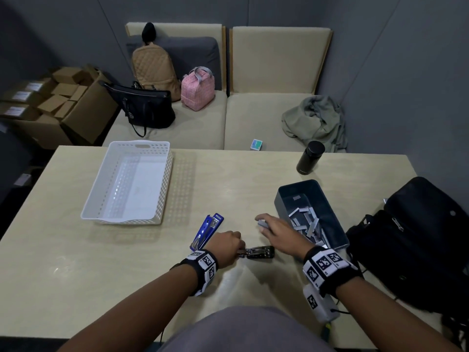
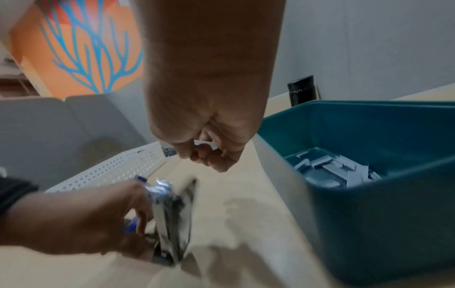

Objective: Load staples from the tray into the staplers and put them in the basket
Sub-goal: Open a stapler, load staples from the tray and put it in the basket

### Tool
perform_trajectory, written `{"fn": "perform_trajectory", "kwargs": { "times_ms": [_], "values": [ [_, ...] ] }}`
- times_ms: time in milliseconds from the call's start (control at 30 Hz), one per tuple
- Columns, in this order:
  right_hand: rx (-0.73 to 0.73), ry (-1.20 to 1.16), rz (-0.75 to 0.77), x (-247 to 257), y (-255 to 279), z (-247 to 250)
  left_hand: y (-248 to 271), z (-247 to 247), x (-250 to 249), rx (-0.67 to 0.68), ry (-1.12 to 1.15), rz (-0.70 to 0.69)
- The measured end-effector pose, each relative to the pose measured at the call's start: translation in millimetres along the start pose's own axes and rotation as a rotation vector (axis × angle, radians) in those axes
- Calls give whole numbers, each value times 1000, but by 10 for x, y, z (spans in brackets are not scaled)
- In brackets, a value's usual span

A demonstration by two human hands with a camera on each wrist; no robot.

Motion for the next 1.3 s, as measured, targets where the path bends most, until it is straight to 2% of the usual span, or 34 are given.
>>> {"fn": "perform_trajectory", "kwargs": {
  "times_ms": [167, 400, 467, 567, 700, 767, 867, 967, 1033, 1167, 1300],
  "values": [
    [75, -19, -84, -109, 146, -321, 76, -10, 2, 42, -44, -1],
    [-82, -133, -75, 78, 247, -218, 25, 22, -176, 34, -195, 23],
    [-62, -165, -85, 100, 235, -250, -17, 16, -227, 32, -223, 32],
    [-27, -88, -110, 6, 205, -318, -51, -13, -263, 57, -222, 31],
    [-99, -79, -146, -231, 287, -272, -39, -14, -256, 35, -166, 20],
    [-123, -57, -159, -342, 345, -231, -18, -42, -183, 25, -49, 15],
    [-94, 80, -177, -468, 435, -280, 75, -115, -11, 38, 162, 41],
    [-56, 209, -203, -582, 516, -426, 181, -142, 84, 20, 199, 44],
    [-43, 166, -223, -669, 557, -522, 234, -118, 39, -6, 137, 11],
    [-15, 173, -215, -697, 558, -574, 307, -88, -258, -5, 11, -153],
    [13, 111, -167, -610, 445, -485, 303, -67, -358, 5, -81, -188]
  ]
}}
Point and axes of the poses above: each hand's wrist, its own y-axis away from the middle knuckle, its own z-axis out of the back of the hand, x = y × z, the point moved 9 cm from there along -y, towards the middle knuckle, and after that the axes turned 3 degrees about z, right-handed, at the moved point
